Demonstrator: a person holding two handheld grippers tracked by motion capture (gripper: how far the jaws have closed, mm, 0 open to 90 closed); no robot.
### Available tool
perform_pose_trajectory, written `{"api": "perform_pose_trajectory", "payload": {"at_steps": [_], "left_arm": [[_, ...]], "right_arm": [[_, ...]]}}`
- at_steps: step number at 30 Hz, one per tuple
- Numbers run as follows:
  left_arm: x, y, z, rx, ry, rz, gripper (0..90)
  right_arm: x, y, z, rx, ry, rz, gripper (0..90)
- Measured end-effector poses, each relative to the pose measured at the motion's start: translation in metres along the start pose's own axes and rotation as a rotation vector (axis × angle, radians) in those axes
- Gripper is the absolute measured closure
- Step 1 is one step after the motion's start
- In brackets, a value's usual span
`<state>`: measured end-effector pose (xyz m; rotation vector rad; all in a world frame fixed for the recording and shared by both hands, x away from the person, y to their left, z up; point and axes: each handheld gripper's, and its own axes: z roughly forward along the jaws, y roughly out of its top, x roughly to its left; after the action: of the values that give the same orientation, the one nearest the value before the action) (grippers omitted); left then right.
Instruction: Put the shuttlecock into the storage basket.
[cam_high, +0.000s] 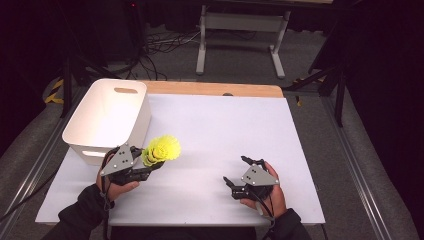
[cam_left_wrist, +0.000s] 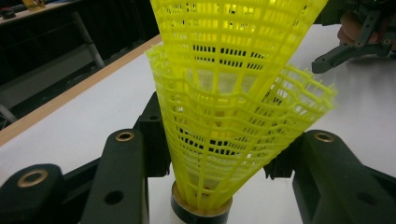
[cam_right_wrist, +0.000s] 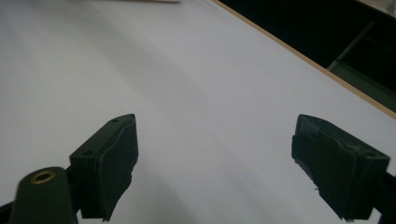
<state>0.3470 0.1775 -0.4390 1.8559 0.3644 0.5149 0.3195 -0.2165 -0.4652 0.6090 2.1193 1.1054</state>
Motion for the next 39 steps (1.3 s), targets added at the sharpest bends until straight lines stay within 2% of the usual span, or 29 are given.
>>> {"api": "perform_pose_trajectory", "payload": {"at_steps": [12,13,17,18,26,36,38,39], "left_arm": [[0.003,0.002,-0.006,-0.013,0.004,-0.009,53.1],[0.004,0.003,-0.007,-0.012,0.009,-0.001,53.1],[0.004,0.003,-0.009,-0.023,0.012,-0.014,53.1],[0.005,0.004,-0.01,-0.023,0.017,-0.003,53.1],[0.007,0.005,-0.015,-0.037,0.026,-0.014,53.2],[0.01,0.007,-0.02,-0.039,0.035,-0.006,53.3],[0.01,0.008,-0.022,-0.05,0.036,-0.017,53.3],[0.011,0.009,-0.023,-0.051,0.042,-0.005,53.3]], "right_arm": [[0.0,0.0,0.001,0.001,0.003,0.001,15.4],[0.0,0.0,0.001,0.002,0.004,0.001,15.4],[0.001,0.0,0.001,0.003,0.006,-0.002,15.4],[0.001,0.0,0.001,0.002,0.007,-0.002,15.4],[0.0,0.0,0.001,0.002,0.003,-0.003,15.4],[0.0,0.0,0.001,0.002,0.002,-0.002,15.4],[0.0,0.0,0.001,0.002,0.002,-0.002,15.4],[0.0,0.0,0.0,0.001,0.002,-0.002,15.4]]}}
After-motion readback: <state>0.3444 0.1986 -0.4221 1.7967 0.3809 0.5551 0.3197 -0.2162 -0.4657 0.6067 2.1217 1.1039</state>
